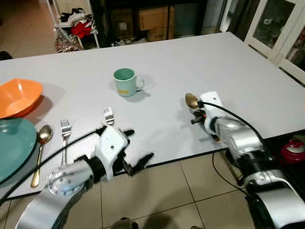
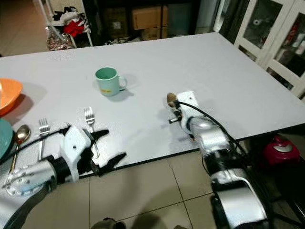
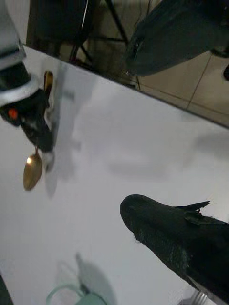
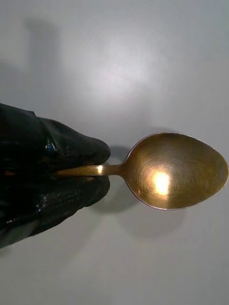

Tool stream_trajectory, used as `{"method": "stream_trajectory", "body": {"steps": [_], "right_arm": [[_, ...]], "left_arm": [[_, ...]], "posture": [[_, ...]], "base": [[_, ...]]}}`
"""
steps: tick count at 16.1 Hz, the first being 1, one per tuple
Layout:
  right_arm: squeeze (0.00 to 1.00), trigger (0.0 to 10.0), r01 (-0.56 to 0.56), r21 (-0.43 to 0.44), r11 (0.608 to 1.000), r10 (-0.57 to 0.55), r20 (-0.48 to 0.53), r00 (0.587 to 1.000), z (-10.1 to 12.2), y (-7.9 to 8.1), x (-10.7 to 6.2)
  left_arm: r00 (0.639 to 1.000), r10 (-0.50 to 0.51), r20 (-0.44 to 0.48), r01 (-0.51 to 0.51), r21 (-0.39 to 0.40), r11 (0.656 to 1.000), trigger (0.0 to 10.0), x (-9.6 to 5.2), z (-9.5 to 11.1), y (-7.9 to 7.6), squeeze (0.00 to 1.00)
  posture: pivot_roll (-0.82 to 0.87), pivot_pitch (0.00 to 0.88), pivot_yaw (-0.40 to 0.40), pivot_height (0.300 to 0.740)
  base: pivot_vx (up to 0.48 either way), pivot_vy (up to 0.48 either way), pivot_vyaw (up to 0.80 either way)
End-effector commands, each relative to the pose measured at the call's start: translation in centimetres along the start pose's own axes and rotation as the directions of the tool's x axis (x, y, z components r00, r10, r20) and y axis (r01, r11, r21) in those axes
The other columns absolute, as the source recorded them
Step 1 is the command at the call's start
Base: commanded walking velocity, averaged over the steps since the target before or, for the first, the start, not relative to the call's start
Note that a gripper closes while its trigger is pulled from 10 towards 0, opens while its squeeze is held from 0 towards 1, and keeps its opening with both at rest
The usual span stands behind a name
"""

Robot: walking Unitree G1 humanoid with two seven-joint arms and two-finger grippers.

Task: Setting the table

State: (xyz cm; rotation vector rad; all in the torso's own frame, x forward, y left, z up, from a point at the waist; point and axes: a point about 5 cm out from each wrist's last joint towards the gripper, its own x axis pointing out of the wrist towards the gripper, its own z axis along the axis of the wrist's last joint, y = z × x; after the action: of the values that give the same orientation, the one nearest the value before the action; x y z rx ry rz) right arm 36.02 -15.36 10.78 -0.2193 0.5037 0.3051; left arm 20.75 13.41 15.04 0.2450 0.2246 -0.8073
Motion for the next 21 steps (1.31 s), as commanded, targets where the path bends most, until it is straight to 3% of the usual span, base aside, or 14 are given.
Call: {"method": "stream_trajectory", "body": {"steps": [1,4,8,17,18,19,21], "right_arm": [[0.00,10.0,0.010,0.030,0.999,-0.010,0.027,1.000,0.8,0.1,0.3],[0.00,10.0,0.008,0.084,0.996,-0.011,0.038,0.999,1.3,0.5,0.9],[0.00,10.0,0.040,0.133,0.990,-0.036,-0.028,0.999,0.5,0.7,1.4],[0.00,10.0,0.029,0.055,0.998,-0.022,-0.128,0.992,-0.6,0.8,1.6],[0.07,10.0,0.027,0.054,0.998,-0.020,-0.133,0.991,-0.6,0.8,1.6],[0.22,10.0,0.023,0.054,0.998,-0.016,-0.137,0.990,-0.6,0.8,1.6],[0.34,10.0,0.019,0.052,0.998,-0.012,-0.145,0.989,-0.7,0.9,1.6]], "left_arm": [[1.000,-0.020,0.006,0.020,-0.005,1.000,10.0,-0.3,0.3,-0.4,0.00],[1.000,-0.018,-0.006,0.018,-0.006,1.000,10.0,-0.7,0.2,-0.4,0.00],[1.000,-0.023,-0.015,0.023,-0.007,1.000,10.0,-1.1,0.2,-0.4,0.00],[1.000,-0.005,-0.006,0.005,-0.007,1.000,10.0,-0.4,0.6,-0.1,0.00],[1.000,0.016,-0.011,-0.016,-0.012,1.000,10.0,-0.3,0.5,0.1,0.00],[1.000,0.024,-0.016,-0.025,-0.014,1.000,10.0,-0.3,0.4,0.2,0.00],[1.000,0.023,-0.016,-0.023,-0.016,1.000,10.0,-0.2,0.3,0.3,0.00]], "posture": [[0.09,0.097,0.055,0.740],[0.10,0.101,0.055,0.740],[0.10,0.101,0.058,0.740],[0.09,0.101,0.055,0.740],[0.09,0.099,0.054,0.740],[0.09,0.098,0.054,0.740],[0.09,0.097,0.053,0.740]], "base": [[0.000,0.000,0.00],[0.000,0.000,0.00],[0.000,0.000,0.00],[0.000,0.000,0.00],[0.000,0.000,0.00],[0.000,0.000,0.00],[0.000,0.000,0.00]]}}
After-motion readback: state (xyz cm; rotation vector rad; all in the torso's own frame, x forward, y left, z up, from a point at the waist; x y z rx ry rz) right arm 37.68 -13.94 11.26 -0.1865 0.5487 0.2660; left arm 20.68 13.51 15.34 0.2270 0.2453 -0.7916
